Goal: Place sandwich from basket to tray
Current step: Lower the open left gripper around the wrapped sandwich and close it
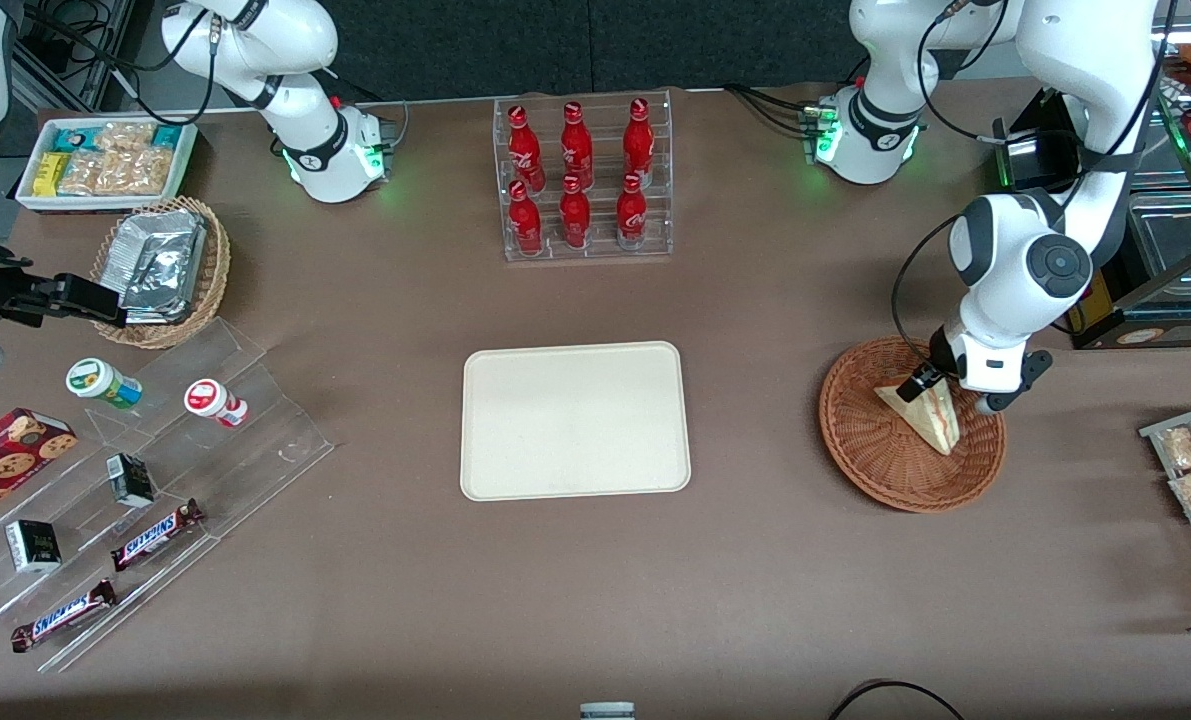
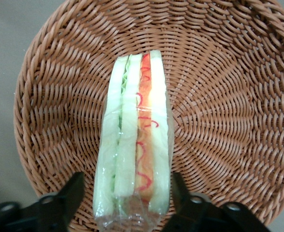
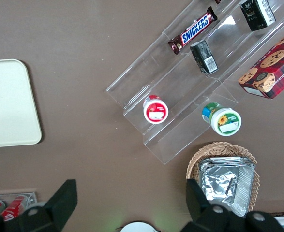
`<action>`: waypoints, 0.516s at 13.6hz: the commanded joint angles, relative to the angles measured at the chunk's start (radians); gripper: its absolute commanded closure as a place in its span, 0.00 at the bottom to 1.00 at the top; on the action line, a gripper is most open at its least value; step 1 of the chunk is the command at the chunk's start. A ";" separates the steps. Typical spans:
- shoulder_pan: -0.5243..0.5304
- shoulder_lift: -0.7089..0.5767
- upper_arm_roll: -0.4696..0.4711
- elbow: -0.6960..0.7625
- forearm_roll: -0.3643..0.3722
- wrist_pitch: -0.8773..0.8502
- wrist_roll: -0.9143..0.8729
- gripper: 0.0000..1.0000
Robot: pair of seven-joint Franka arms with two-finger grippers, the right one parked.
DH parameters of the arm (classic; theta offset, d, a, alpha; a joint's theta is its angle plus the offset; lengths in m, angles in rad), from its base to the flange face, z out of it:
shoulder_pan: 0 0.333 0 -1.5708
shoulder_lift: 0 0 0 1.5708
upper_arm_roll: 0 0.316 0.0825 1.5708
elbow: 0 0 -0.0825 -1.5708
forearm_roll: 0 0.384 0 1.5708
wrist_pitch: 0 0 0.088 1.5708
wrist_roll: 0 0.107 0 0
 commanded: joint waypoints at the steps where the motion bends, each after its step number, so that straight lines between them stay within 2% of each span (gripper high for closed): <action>1: -0.009 0.005 0.001 -0.003 -0.009 0.017 -0.008 0.76; 3: -0.009 0.000 0.001 -0.002 0.002 0.012 0.003 1.00; 5: -0.009 -0.025 0.000 0.017 0.003 -0.032 0.006 1.00; 7: -0.012 -0.062 -0.009 0.069 0.003 -0.153 0.005 1.00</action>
